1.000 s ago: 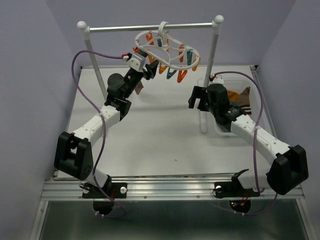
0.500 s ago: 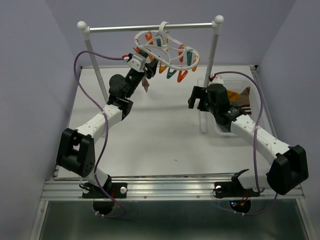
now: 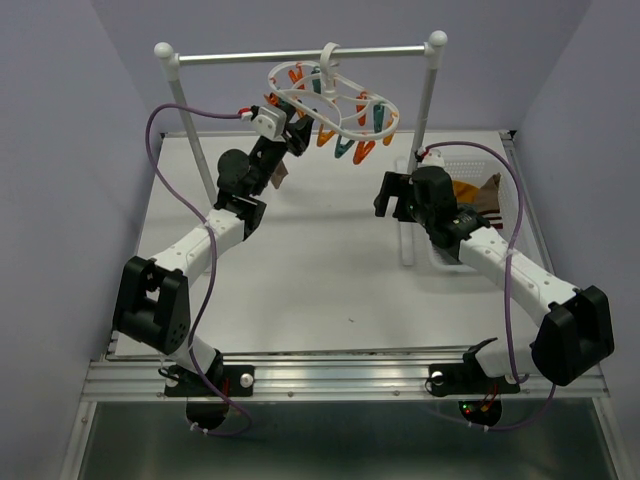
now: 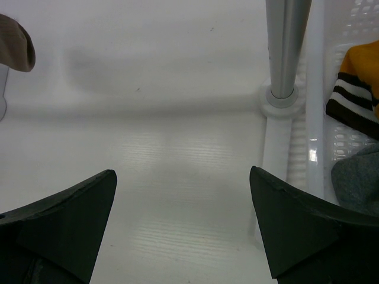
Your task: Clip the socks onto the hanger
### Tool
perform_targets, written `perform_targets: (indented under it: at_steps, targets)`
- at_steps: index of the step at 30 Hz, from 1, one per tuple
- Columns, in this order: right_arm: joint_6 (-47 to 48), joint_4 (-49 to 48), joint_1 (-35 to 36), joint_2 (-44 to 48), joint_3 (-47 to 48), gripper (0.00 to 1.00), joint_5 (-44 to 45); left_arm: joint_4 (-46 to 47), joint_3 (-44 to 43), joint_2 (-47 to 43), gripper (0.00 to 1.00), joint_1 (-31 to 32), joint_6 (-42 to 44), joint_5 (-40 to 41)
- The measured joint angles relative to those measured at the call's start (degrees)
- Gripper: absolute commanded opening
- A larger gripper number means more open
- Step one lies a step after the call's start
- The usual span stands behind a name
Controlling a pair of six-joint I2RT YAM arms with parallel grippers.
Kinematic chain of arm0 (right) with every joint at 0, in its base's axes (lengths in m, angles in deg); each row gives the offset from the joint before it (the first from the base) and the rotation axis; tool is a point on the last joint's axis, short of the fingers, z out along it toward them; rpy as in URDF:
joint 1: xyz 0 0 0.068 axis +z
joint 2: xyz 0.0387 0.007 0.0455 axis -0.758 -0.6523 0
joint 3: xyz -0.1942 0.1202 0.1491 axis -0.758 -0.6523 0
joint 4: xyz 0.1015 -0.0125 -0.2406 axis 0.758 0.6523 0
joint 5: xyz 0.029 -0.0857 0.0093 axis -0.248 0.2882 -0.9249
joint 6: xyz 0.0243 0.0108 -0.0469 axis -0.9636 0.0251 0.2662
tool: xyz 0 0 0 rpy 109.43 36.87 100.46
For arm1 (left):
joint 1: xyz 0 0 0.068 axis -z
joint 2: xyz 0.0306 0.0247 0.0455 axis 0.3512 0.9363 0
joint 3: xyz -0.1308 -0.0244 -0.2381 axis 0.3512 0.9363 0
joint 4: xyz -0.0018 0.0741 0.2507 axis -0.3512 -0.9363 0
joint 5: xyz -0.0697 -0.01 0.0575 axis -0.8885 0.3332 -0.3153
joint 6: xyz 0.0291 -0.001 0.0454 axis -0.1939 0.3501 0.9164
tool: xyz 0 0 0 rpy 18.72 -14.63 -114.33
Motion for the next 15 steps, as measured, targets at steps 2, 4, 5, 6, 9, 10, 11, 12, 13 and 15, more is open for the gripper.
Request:
perform_targets:
  at_steps: [2, 4, 5, 6, 9, 10, 11, 12, 13, 15]
  targets:
    - [0.0, 0.0, 0.0, -0.04, 0.02, 1.0, -0.17, -0.13, 0.0, 0.0, 0.4, 0.0, -0.83, 0.42]
    - [0.02, 0.0, 0.0, -0.04, 0.02, 1.0, -0.26, -0.46, -0.09, 0.0, 0.26, 0.0, -1.55, 0.68]
    - [0.17, 0.0, 0.0, -0.04, 0.04, 1.0, -0.28, -0.79, -0.33, 0.09, 0.21, 0.0, -1.95, 0.87]
    - [0.2, 0.0, 0.0, -0.09, 0.04, 1.0, -0.33, -1.01, -0.57, 0.17, 0.2, 0.0, -2.34, 0.96]
    - [0.35, -0.02, 0.0, -0.61, 0.2, 1.0, -0.7, -1.36, -0.96, 0.26, 0.0, 0.0, -4.15, 1.07]
    - [0.39, -0.02, 0.0, -0.81, 0.26, 1.0, -0.87, -1.4, -1.07, 0.26, 0.0, 0.0, -5.11, 1.05]
    - [0.39, -0.04, 0.0, -1.05, 0.26, 1.0, -1.07, -1.42, -1.09, 0.26, 0.0, 0.0, -5.77, 1.07]
    - [0.39, -0.02, 0.0, -1.16, 0.26, 1.0, -1.18, -1.55, -1.14, 0.26, 0.0, 0.0, -6.67, 1.07]
    - [0.39, -0.02, 0.0, -1.36, 0.26, 1.0, -1.29, -1.75, -1.22, 0.26, 0.0, 0.0, -7.43, 1.05]
    - [0.42, -0.02, 0.0, -1.51, 0.26, 1.0, -1.55, -2.32, -1.42, 0.26, 0.0, 0.0, -8.96, 0.9]
